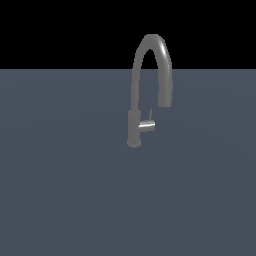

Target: Turn on the faucet by rotating a designated handle.

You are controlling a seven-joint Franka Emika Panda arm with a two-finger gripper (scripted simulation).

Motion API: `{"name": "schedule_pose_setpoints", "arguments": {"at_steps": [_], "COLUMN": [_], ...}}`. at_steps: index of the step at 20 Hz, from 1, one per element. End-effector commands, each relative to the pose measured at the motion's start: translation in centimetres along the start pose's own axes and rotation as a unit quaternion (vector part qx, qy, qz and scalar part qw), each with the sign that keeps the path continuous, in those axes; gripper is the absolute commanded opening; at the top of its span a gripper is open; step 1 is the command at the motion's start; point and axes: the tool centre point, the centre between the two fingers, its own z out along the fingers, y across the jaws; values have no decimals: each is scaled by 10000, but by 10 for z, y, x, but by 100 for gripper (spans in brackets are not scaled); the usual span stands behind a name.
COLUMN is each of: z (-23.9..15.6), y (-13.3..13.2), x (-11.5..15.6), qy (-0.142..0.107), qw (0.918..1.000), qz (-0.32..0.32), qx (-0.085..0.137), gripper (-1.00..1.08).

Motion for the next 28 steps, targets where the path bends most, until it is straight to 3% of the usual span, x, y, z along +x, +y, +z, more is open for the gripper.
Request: {"name": "schedule_pose_setpoints", "arguments": {"at_steps": [1,8,15,22,28], "z": [1,6,15,29,45], "y": [0,2,7,15,24], "x": [15,57,98,138,171], "qy": [-178,-677,-1182,-1692,-2133], "qw": [9996,9948,9840,9670,9471], "qz": [144,543,942,1344,1692], "qx": [142,539,941,1348,1700], "gripper": [-100,-100,-100,-100,-100]}}
